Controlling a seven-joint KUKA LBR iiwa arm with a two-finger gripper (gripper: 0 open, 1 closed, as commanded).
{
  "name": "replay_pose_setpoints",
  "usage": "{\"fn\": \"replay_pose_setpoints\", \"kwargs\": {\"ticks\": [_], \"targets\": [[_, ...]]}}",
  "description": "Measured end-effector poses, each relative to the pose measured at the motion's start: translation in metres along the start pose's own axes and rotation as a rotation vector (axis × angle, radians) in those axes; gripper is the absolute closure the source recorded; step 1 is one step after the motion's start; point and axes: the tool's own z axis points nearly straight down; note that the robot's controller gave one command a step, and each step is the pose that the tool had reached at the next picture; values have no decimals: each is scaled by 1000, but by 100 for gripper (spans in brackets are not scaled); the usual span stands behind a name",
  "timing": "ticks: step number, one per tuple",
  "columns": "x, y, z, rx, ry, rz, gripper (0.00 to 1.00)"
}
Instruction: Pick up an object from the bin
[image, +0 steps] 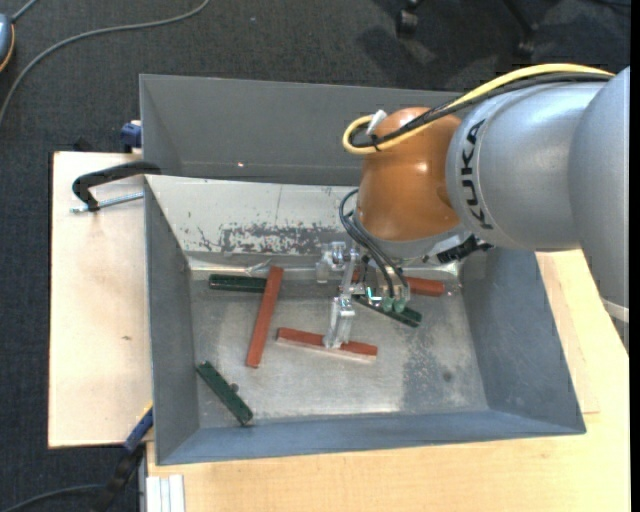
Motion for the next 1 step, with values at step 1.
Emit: {"fn": "replay_pose_setpoints", "kwargs": {"ticks": [1], "targets": [[29, -18, 64, 2, 1, -62, 0]]}}
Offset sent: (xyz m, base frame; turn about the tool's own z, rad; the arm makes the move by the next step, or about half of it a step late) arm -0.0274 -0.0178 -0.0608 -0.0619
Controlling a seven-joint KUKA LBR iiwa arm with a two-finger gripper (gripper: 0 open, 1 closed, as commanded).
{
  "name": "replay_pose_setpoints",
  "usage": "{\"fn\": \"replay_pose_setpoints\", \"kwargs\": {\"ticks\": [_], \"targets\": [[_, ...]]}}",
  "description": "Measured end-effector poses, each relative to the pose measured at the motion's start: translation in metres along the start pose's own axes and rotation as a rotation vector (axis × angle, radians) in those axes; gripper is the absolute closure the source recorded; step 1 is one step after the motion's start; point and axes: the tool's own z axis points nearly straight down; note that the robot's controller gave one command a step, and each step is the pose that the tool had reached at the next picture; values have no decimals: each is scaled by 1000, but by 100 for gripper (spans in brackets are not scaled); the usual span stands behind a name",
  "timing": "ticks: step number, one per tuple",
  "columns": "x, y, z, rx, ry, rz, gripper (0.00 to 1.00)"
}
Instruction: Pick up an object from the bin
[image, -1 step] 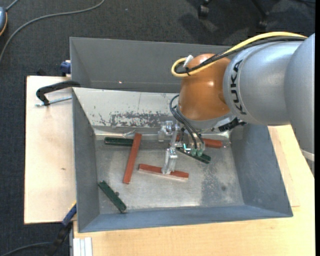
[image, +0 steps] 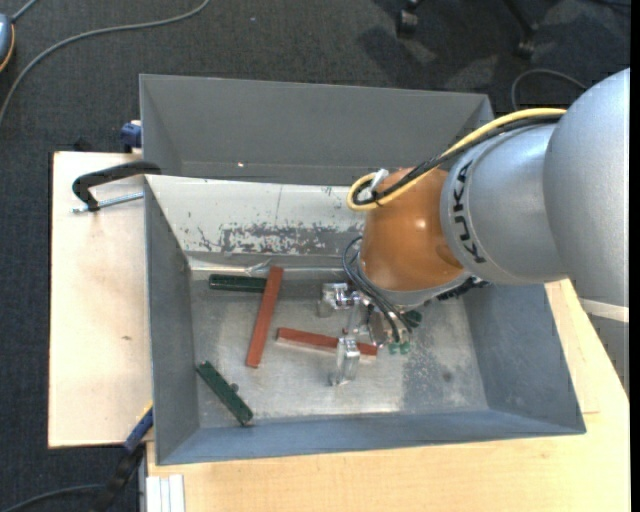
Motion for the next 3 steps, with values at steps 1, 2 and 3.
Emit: {"fn": "replay_pose_setpoints", "kwargs": {"ticks": [1, 2, 3], "targets": [[-3, 1, -4, -1, -9, 0, 100], [26, 3, -192, -1, -22, -67, 100], [50, 6, -174, 0, -7, -138, 100]]}}
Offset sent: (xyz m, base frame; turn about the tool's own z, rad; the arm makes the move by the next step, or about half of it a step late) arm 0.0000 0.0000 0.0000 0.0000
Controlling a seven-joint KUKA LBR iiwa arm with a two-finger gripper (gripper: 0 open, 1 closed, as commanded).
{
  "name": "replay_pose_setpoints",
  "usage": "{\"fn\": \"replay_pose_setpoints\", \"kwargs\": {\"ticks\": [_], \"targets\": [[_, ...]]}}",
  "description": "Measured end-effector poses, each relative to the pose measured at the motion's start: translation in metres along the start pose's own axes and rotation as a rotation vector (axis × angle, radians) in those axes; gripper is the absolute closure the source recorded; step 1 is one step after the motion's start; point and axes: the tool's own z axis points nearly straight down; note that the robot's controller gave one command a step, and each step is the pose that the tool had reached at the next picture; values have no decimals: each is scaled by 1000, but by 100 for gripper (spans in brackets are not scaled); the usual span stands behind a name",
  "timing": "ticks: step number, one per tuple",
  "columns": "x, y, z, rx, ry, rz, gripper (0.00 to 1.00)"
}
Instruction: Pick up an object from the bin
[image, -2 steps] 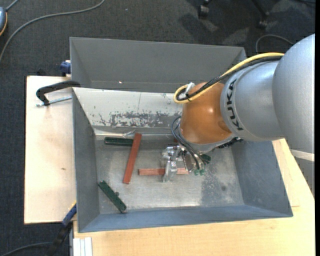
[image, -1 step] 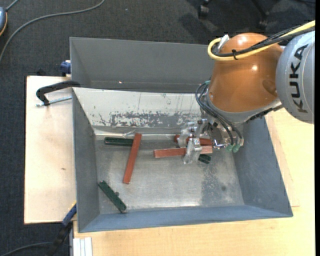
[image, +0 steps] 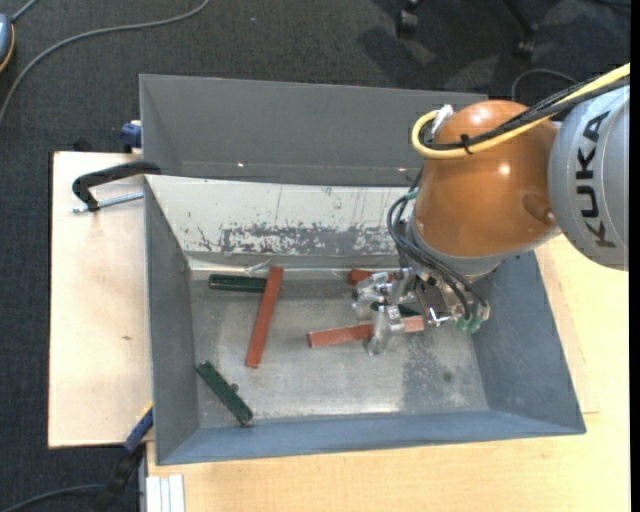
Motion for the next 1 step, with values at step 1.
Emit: {"fn": "replay_pose_setpoints", "kwargs": {"ticks": [1], "targets": [[-6, -26, 4, 1, -5, -23, 100]]}}
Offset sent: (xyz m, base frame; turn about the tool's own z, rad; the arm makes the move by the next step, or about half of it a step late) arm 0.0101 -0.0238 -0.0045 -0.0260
